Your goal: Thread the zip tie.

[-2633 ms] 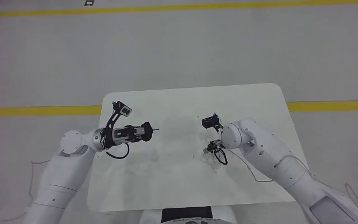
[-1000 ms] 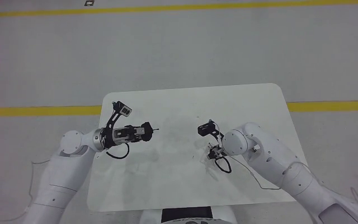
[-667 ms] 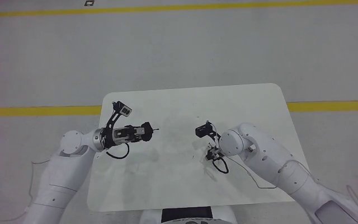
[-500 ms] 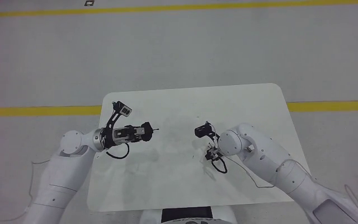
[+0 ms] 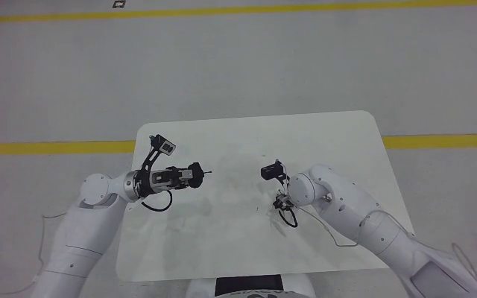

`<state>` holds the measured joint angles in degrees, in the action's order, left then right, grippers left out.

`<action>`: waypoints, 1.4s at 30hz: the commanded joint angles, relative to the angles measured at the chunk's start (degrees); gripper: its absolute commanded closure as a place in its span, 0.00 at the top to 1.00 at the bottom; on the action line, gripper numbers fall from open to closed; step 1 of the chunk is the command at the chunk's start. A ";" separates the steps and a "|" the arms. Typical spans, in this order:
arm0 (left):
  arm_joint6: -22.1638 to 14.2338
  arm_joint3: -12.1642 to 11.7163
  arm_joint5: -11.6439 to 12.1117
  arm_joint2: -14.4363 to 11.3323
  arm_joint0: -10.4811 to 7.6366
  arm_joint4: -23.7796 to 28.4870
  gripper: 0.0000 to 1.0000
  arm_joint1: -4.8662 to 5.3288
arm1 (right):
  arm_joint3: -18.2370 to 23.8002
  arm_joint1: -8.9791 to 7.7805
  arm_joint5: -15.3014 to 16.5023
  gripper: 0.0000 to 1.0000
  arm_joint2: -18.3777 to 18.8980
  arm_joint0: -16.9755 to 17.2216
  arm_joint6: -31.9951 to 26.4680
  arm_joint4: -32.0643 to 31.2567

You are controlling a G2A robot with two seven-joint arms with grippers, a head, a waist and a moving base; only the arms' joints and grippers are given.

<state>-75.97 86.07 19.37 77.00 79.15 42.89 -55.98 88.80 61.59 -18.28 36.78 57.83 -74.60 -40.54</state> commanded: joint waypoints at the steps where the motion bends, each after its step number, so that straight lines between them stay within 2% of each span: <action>1: 0.00 0.00 0.00 0.00 0.00 0.00 0.00 0.00 | -0.40 0.16 -0.30 0.16 0.02 -0.07 0.07 -0.10; 18: 0.00 0.00 0.00 0.00 0.00 0.00 0.00 0.00 | -3.31 0.97 -0.21 0.11 1.11 0.33 0.34 0.39; 20: 0.00 0.00 0.00 0.00 0.00 0.00 0.00 0.00 | -3.62 1.08 -0.07 0.09 1.13 0.35 0.44 0.41; 23: 0.00 0.00 0.00 0.00 0.00 0.00 0.00 0.00 | -3.91 1.25 0.02 0.00 1.19 0.32 0.44 0.39; 28: 0.00 0.00 0.00 0.00 0.00 0.00 0.00 0.00 | -3.13 1.30 -0.26 0.00 1.51 0.37 0.06 -0.50; 35: 0.00 0.00 0.00 0.00 0.00 0.00 0.00 0.00 | 0.89 0.55 -0.87 0.00 3.58 1.52 -1.48 -2.80; 39: 0.00 0.00 0.00 0.00 0.00 0.00 0.00 0.00 | 0.83 0.36 -1.09 0.00 3.92 2.32 -1.81 -4.26; 42: 0.00 0.00 0.00 0.00 0.00 0.00 0.00 0.00 | 0.61 0.48 -0.89 0.15 3.85 2.58 -1.80 -4.46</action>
<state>-75.97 86.07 19.37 77.00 79.15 42.89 -55.98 89.50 62.01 -19.28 40.68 60.36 -76.43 -44.96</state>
